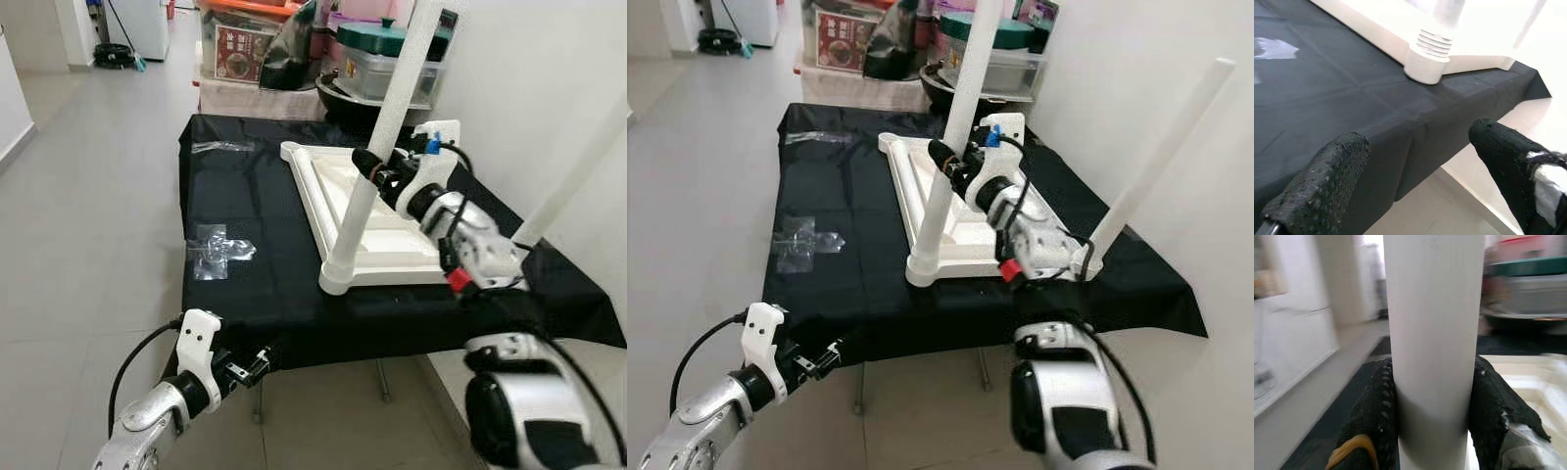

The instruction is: Building children table

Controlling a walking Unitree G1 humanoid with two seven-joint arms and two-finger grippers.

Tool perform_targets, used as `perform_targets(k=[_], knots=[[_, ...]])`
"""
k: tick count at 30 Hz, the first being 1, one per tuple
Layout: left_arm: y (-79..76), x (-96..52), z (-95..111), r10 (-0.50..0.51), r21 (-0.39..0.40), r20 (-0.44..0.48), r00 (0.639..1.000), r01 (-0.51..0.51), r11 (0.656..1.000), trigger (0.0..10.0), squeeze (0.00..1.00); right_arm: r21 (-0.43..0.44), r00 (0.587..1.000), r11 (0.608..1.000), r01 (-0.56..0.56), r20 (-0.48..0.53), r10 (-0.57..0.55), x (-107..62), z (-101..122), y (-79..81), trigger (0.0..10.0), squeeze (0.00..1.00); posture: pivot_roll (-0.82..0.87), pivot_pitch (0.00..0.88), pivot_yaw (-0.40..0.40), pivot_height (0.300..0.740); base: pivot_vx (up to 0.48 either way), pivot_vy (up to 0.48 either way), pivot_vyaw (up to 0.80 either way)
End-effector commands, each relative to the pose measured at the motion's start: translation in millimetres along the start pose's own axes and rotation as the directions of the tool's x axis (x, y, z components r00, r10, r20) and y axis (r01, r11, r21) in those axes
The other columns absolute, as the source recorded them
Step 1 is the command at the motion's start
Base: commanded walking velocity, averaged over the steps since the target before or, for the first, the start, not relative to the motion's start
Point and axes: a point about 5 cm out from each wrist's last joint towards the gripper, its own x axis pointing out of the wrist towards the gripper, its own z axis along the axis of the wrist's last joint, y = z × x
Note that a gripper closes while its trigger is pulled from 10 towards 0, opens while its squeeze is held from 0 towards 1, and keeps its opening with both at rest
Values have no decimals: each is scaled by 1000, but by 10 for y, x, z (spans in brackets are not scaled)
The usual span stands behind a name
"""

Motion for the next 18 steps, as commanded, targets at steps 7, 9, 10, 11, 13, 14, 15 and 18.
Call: perform_targets(k=[7,9,10,11,13,14,15,18], knots=[[-15,10,24,-15,-4,1,1000,15,1000,10000,0,-39,938,945,325,-113,-327,-305,-433,45,0,0,51,0,-148,740,0,0,0],[2,12,29,-13,-2,1,1000,13,1000,10000,0,-39,941,949,312,-122,-314,-312,-463,196,0,0,50,0,-149,740,0,0,0],[2,14,29,-12,-2,2,1000,12,1000,10000,0,-36,950,958,286,-117,-288,-279,-444,243,0,0,50,0,-153,740,0,0,0],[2,14,29,-12,-2,2,1000,12,1000,10000,0,-36,950,958,286,-117,-288,-279,-444,243,0,0,50,0,-153,740,0,0,0],[-11,20,23,-11,-4,3,1000,11,1000,10000,0,-33,963,969,245,-105,-248,-229,-402,293,10000,0,50,0,-154,740,0,0,0],[-19,22,18,-11,-6,4,1000,11,1000,10000,0,-33,968,973,228,-100,-230,-212,-383,305,10000,0,50,0,-154,740,0,0,0],[-19,22,18,-11,-6,4,1000,11,1000,10000,0,-33,968,973,228,-100,-230,-212,-383,305,10000,0,50,0,-154,740,0,0,0],[-36,23,5,-10,-10,4,1000,10,1000,10000,0,-40,965,967,252,-69,-254,-234,-306,309,10000,1000,48,0,-158,740,0,0,0]])
